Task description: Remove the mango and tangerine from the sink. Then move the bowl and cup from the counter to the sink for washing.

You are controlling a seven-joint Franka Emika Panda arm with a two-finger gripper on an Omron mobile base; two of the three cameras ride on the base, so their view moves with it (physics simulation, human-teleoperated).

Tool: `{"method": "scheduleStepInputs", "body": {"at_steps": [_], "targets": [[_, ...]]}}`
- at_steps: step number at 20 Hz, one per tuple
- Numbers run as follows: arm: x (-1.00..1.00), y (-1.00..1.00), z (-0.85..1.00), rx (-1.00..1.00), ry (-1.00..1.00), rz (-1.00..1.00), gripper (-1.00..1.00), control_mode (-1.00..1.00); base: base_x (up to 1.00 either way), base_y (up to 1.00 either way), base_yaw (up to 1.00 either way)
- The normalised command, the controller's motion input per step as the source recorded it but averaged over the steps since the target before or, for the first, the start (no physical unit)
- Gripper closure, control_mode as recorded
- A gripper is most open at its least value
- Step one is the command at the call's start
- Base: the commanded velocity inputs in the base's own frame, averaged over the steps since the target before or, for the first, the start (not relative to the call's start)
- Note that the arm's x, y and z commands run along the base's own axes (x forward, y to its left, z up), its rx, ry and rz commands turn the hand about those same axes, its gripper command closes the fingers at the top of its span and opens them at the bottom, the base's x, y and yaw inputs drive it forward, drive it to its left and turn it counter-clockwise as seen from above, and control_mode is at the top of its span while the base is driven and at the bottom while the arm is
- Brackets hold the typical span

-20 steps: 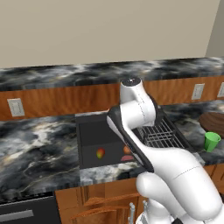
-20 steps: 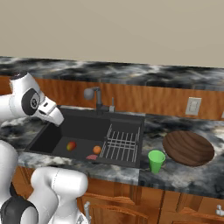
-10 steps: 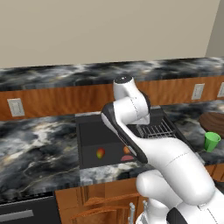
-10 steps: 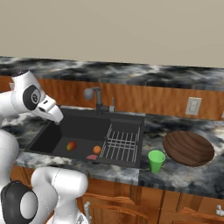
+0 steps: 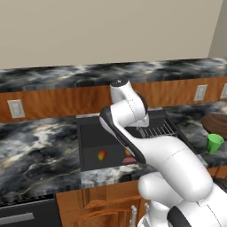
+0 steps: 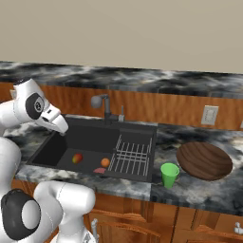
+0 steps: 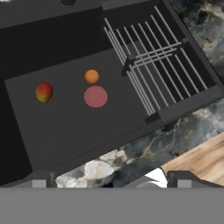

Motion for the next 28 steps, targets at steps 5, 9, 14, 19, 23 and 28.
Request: {"method": "scheduleStepInputs", "body": {"at_steps": [5, 9, 14, 19, 23, 28], "targets": [[0.03, -0.01, -0.10, 0.00, 0.00, 0.00, -1.00, -1.00, 0.00, 0.00, 0.00], [0.03, 0.00, -0.11, 0.00, 0.00, 0.00, -1.00, -1.00, 0.00, 0.00, 0.00], [0.06, 0.00, -0.12, 0.00, 0.00, 0.00, -1.00, -1.00, 0.00, 0.00, 0.00], [0.10, 0.00, -0.11, 0.01, 0.00, 0.00, -1.00, -1.00, 0.00, 0.00, 0.00], [0.11, 0.00, -0.11, 0.06, 0.00, 0.01, -1.00, -1.00, 0.00, 0.00, 0.00], [0.12, 0.00, -0.12, 0.06, 0.00, 0.02, -1.00, -1.00, 0.00, 0.00, 0.00]]}}
